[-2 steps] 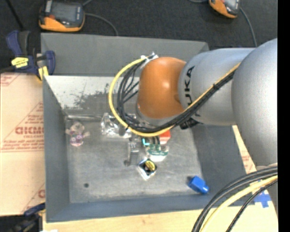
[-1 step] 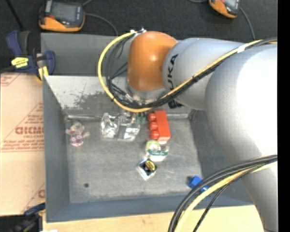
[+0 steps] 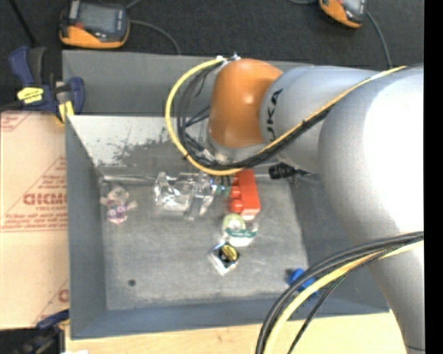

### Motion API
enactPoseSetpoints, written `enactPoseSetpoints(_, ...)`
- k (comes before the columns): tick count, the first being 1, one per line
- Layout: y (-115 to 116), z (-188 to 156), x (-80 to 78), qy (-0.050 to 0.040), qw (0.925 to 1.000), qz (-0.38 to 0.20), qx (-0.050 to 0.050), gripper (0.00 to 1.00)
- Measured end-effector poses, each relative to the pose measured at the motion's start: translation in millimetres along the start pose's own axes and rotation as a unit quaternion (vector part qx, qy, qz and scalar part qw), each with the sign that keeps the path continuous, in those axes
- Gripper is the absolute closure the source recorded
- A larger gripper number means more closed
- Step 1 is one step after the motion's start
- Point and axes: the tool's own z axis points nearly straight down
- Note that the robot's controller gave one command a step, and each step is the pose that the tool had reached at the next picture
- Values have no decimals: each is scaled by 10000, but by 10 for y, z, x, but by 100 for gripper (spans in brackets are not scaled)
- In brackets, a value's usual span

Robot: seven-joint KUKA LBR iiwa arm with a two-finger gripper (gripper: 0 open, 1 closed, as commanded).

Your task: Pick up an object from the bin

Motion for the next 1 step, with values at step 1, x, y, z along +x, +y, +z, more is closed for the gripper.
enactPoseSetpoints(1, 94, -11, -48, -22, 9994, 344, -16, 0)
